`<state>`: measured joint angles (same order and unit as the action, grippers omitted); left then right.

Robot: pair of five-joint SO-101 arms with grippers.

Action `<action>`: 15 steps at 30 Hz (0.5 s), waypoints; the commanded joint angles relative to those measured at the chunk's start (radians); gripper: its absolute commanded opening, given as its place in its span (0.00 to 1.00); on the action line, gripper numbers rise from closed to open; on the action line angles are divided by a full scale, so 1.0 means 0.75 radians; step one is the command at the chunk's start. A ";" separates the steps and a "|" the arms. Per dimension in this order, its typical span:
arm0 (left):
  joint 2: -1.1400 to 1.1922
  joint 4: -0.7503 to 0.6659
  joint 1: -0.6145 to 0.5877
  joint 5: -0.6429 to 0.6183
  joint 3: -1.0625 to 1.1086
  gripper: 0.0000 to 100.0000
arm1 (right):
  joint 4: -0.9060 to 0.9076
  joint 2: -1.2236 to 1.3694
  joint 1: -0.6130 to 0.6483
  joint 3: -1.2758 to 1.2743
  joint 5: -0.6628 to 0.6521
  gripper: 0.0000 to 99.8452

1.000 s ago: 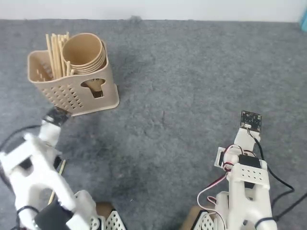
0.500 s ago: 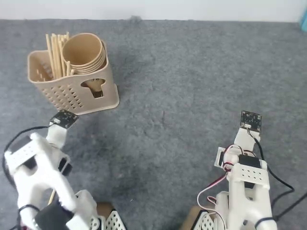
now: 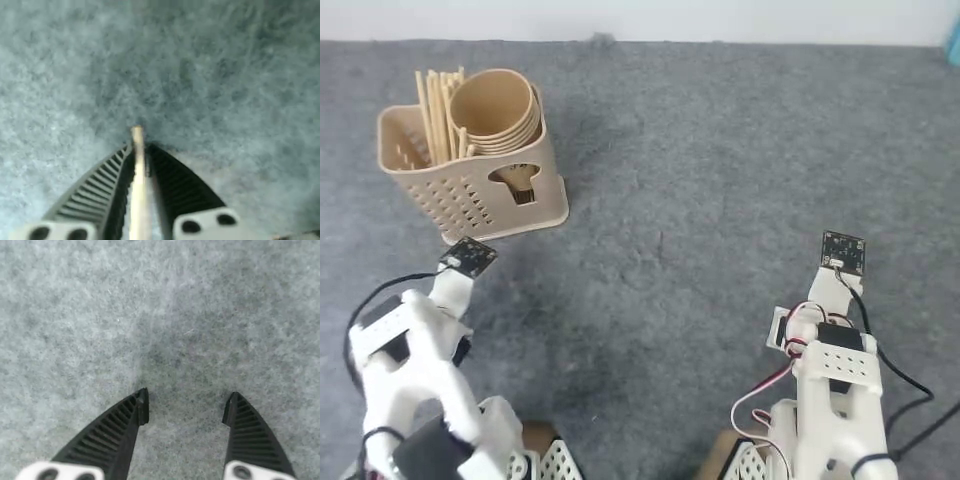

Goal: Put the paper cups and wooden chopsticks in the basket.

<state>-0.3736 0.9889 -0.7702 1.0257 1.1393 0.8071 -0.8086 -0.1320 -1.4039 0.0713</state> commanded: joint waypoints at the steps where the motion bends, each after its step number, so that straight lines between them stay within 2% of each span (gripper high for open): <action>1: -0.016 0.016 0.012 -0.002 -0.005 0.01 | -0.013 -0.028 0.009 0.004 -0.010 0.25; 3: -0.016 0.180 0.010 0.002 -0.099 0.01 | -0.013 -0.028 0.009 0.004 -0.010 0.25; 9: -0.016 0.978 -0.078 0.051 -0.740 0.01 | -0.013 -0.028 0.011 0.004 -0.010 0.25; 10: -0.016 1.037 -0.096 0.057 -0.850 0.01 | -0.013 -0.028 0.011 0.004 -0.010 0.25; 15: -0.049 1.021 -0.113 -0.025 -1.175 0.01 | -0.013 -0.028 0.009 0.004 -0.010 0.25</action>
<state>-0.3751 1.6993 -0.8470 1.0380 0.4657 0.8071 -0.8086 -0.1320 -1.4039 0.0713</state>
